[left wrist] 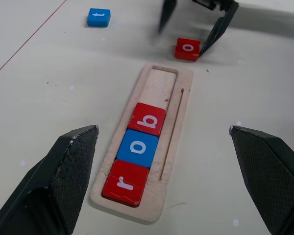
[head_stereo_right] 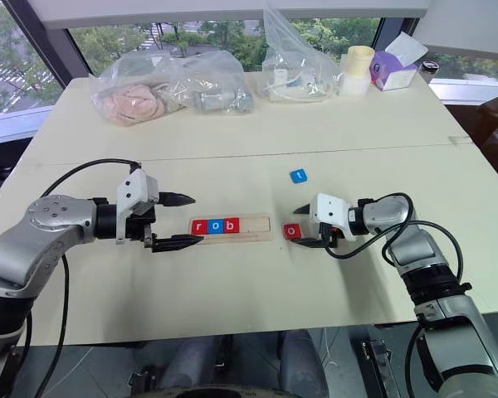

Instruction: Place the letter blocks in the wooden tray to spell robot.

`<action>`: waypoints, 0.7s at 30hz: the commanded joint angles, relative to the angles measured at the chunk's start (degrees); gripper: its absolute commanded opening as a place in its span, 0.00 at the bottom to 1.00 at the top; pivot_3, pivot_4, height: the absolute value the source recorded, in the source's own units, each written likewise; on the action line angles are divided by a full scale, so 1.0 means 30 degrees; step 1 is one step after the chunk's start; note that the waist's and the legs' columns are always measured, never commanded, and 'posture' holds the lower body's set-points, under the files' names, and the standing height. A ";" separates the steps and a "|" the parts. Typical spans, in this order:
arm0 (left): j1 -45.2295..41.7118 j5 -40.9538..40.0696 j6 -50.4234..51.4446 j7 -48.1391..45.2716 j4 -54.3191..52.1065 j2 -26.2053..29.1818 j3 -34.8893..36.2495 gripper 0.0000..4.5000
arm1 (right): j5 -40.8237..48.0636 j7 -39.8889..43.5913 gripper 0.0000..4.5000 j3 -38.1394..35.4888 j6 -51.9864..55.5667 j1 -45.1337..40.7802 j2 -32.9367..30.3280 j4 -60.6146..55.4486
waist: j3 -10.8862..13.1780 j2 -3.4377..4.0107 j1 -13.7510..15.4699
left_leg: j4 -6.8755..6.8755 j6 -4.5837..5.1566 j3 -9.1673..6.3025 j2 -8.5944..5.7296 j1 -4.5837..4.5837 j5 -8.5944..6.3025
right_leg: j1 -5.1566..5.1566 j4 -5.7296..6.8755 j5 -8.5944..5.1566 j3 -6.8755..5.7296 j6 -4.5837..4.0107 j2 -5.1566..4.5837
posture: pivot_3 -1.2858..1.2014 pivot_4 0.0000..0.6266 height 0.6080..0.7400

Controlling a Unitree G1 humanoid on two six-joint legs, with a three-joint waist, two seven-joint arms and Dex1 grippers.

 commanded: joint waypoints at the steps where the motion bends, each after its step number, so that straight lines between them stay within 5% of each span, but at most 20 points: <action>1: -0.0150 -0.0007 -0.0334 0.0066 -0.0256 0.0000 0.0341 1.00 | 0.0599 0.0361 0.35 -0.0179 0.1123 0.0082 0.0019 -0.0604 | 0.0000 0.0000 0.0003 | 0.0001 0.0000 0.0000 -0.0001 0.0000 0.0000 | 0.0000 0.0001 0.0000 0.0001 0.0000 0.0000 | 0.52 0.24 1.00; 2: -0.0081 0.0010 -0.0398 0.0030 -0.0202 0.0046 0.0383 1.00 | 0.0764 0.0209 0.25 -0.0278 0.1519 0.0127 0.0124 -0.0845 | 0.0000 0.0000 0.0004 | 0.0005 0.0000 -0.0001 -0.0001 0.0000 0.0000 | 0.0000 0.0006 0.0000 0.0002 -0.0001 0.0000 | 0.52 0.24 1.00; 13: 0.1042 -0.0619 0.0042 -0.1566 -0.0066 0.1933 0.1003 1.00 | 0.2105 -0.0664 0.25 0.0303 0.7141 -0.2031 0.1711 -0.5078 | -0.0002 0.0004 -0.0008 | 0.0008 -0.0001 0.0007 0.0002 0.0007 0.0000 | -0.0031 0.0055 -0.0003 0.0024 -0.0004 0.0003 | 0.52 0.24 1.00; 21: 0.1705 -0.1031 0.0864 -0.1264 -0.1147 0.2091 0.1242 1.00 | 0.0329 -0.1102 0.25 0.2542 0.6725 -0.3483 0.3090 -0.4230 | -0.0002 0.0001 -0.0012 | 0.0014 -0.0004 0.0002 -0.0007 0.0001 0.0001 | -0.0028 0.0052 -0.0002 0.0029 -0.0002 -0.0001 | 0.52 0.24 1.00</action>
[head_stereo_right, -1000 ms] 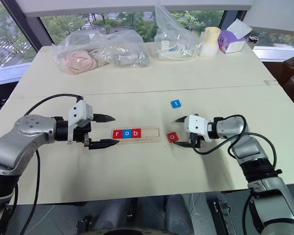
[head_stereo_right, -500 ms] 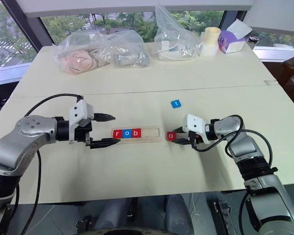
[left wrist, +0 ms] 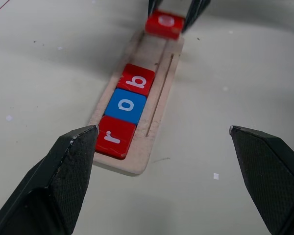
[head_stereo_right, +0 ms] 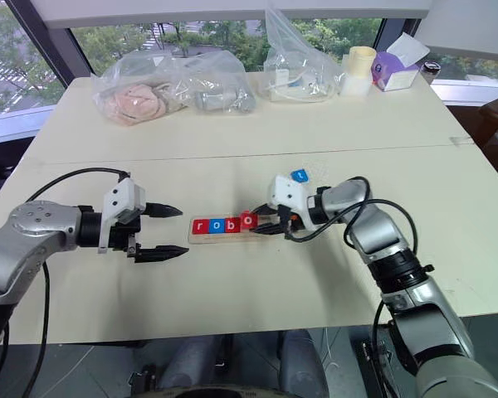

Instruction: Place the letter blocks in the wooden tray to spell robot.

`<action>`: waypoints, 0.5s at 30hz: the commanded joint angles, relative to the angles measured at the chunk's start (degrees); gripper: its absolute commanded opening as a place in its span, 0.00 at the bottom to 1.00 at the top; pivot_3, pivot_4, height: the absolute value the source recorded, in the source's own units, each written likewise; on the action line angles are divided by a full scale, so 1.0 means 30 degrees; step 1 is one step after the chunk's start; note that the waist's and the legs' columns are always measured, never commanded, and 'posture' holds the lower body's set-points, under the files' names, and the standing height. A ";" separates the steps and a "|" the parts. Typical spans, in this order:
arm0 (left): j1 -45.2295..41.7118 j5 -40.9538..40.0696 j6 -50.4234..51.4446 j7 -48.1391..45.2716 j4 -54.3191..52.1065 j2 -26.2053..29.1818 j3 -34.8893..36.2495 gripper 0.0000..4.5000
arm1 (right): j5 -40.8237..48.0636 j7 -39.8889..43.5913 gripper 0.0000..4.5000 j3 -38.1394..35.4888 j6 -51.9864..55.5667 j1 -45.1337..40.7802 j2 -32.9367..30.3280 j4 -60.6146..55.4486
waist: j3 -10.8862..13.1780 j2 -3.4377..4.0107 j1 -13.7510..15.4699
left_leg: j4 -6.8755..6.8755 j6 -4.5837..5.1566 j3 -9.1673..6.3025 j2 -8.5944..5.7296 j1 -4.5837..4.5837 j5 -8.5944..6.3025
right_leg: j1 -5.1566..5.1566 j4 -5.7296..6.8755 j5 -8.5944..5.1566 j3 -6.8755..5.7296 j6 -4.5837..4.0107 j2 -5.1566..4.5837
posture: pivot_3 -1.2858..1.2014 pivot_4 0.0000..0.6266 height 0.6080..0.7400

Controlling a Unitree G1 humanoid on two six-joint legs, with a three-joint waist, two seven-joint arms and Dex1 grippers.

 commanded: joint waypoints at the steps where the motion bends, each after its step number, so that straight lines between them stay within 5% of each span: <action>1: 0.0308 -0.0475 0.0447 0.0156 -0.1047 0.0281 0.0528 1.00 | -0.0798 -0.0271 0.25 0.0385 -0.0809 -0.1121 0.0365 0.0601 | 0.0000 0.0000 -0.0024 | 0.0000 0.0000 0.0002 0.0000 0.0002 0.0000 | 0.0000 0.0002 0.0000 0.0001 0.0000 0.0000 | 0.52 0.24 1.00; 15: 0.0802 -0.0760 0.0816 0.1294 -0.1733 -0.0273 0.0595 1.00 | -0.2287 -0.0219 0.25 0.1121 -0.3156 -0.1938 0.1008 0.3459 | 0.0000 -0.0001 -0.0039 | 0.0003 -0.0023 0.0003 -0.0015 0.0018 0.0015 | -0.0013 0.0073 -0.0001 0.0001 0.0000 0.0005 | 0.52 0.24 1.00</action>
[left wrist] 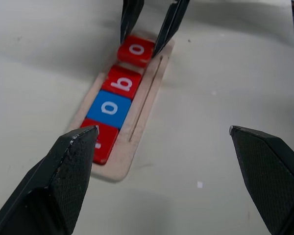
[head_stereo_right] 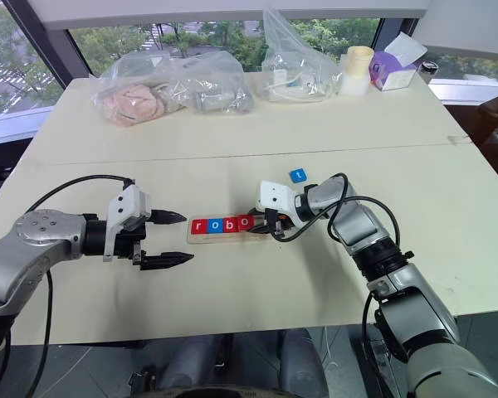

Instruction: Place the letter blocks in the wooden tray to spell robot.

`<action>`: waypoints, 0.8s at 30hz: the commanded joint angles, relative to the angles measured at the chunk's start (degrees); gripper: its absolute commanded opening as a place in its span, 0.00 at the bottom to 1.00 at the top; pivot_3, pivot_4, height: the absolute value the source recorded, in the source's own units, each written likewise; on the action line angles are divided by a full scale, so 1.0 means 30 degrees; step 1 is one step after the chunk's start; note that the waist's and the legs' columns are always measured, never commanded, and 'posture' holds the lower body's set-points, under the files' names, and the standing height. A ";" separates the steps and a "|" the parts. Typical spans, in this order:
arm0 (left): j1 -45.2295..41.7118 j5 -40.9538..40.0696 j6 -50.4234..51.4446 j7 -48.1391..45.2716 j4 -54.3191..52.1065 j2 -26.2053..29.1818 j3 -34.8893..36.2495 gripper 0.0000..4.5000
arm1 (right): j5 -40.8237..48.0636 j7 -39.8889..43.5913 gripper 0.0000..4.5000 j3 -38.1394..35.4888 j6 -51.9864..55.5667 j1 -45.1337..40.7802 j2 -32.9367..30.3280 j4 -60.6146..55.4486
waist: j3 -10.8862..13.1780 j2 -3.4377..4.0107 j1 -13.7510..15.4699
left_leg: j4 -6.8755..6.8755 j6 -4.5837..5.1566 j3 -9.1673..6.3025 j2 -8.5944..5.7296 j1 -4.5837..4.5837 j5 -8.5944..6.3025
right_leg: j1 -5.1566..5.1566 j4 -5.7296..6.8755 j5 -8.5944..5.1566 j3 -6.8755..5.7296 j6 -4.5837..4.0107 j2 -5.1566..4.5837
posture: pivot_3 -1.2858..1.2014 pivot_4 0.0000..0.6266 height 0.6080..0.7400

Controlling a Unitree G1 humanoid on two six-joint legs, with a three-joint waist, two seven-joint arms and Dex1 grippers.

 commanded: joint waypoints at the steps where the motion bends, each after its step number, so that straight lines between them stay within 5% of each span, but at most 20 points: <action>1: 0.0101 -0.0278 -0.0050 0.0111 -0.0455 0.0046 0.0531 1.00 | -0.0169 0.0030 0.25 -0.0110 -0.0638 -0.0461 0.0178 0.0116 | 0.0000 0.0000 -0.0003 | 0.0000 -0.0002 0.0000 -0.0002 0.0004 0.0002 | 0.0000 0.0004 0.0000 0.0001 0.0000 0.0001 | 0.52 0.24 1.00; 2: 0.0084 -0.0281 -0.0073 0.0115 -0.0418 0.0050 0.0525 1.00 | -0.0154 0.0035 0.25 -0.0149 -0.0610 -0.0455 0.0235 0.0139 | 0.0000 0.0000 -0.0004 | 0.0000 -0.0004 0.0002 -0.0002 0.0009 0.0003 | 0.0000 0.0011 0.0000 0.0003 0.0000 0.0001 | 0.52 0.24 1.00; 8: -0.0103 -0.0131 -0.0311 0.0084 -0.0081 -0.0014 0.0358 1.00 | -0.0268 -0.1031 0.94 -0.0758 -0.0731 -0.0732 0.0728 0.0335 | 0.0000 0.0000 -0.0024 | -0.0001 -0.0015 0.0000 -0.0001 0.0027 0.0009 | 0.0000 0.0037 -0.0002 0.0008 -0.0003 0.0002 | 0.52 0.24 1.00; 9: -0.0094 -0.0111 -0.0344 0.0079 -0.0055 -0.0016 0.0345 1.00 | -0.0174 -0.1171 0.99 -0.0923 -0.0660 -0.0828 0.0798 0.0327 | 0.0000 0.0000 -0.0024 | 0.0000 -0.0017 0.0001 -0.0001 0.0029 0.0011 | 0.0000 0.0038 -0.0002 0.0008 -0.0004 0.0001 | 0.52 0.24 1.00; 24: -0.0402 -0.0097 -0.0380 -0.0009 0.0211 0.0004 0.0298 1.00 | -0.0856 -0.2343 0.99 -0.1825 -0.1290 0.0611 -0.0976 -0.0929 | 0.0000 0.0000 -0.0023 | -0.0003 -0.0024 0.0004 -0.0001 0.0029 0.0015 | 0.0002 0.0039 -0.0004 0.0017 -0.0005 0.0001 | 0.52 0.24 1.00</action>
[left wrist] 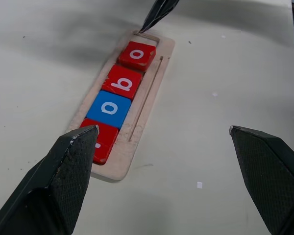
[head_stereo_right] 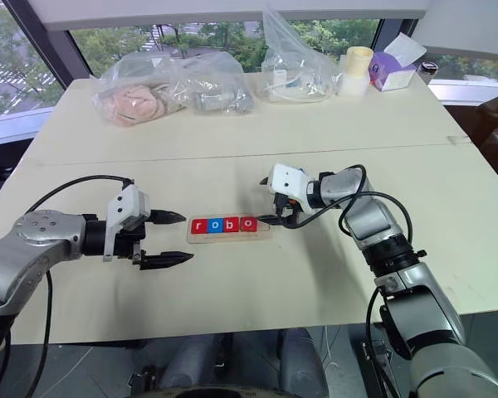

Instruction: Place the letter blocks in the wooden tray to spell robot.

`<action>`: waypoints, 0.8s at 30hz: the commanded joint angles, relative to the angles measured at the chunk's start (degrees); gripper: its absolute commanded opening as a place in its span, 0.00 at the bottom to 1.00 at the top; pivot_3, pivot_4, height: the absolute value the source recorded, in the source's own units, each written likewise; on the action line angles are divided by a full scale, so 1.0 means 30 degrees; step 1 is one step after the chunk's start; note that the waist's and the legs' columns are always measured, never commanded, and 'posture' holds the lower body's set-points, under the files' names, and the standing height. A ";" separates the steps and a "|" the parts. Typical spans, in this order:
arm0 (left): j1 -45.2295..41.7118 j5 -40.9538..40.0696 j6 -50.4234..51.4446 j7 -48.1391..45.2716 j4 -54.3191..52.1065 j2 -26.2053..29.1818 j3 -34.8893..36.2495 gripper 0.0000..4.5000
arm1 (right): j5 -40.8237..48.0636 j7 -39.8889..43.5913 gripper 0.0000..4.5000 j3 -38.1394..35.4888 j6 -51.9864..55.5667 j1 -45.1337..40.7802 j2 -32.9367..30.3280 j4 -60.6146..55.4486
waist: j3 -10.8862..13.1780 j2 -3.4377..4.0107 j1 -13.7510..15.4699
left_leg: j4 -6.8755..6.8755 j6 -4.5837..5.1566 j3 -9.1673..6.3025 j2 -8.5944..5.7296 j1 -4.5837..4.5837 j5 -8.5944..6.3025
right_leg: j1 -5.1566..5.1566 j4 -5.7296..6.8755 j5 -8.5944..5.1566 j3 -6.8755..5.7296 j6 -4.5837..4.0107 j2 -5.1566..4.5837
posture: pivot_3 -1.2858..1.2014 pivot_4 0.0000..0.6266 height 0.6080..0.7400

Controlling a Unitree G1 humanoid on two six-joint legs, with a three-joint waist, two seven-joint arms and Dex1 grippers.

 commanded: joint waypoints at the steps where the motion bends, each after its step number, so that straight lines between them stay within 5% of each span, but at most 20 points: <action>1: -0.0417 -0.0035 -0.0241 0.0008 -0.0093 -0.0030 0.0241 1.00 | -0.0509 -0.0409 0.99 -0.0024 -0.0800 0.0192 -0.0211 -0.0498 | 0.0000 0.0000 -0.0036 | 0.0000 0.0001 0.0002 0.0000 0.0004 0.0000 | 0.0000 0.0002 0.0000 0.0000 0.0000 0.0000 | 0.52 0.24 1.00; 24: -0.0639 -0.0011 -0.0053 0.0422 -0.0227 -0.0229 0.0195 1.00 | -0.1668 -0.2384 0.99 -0.0065 -0.3295 -0.0795 0.1375 0.1949 | 0.0000 0.0000 -0.0044 | 0.0000 0.0000 0.0002 -0.0002 0.0006 0.0002 | -0.0001 0.0005 0.0001 0.0003 0.0002 0.0004 | 0.52 0.24 1.00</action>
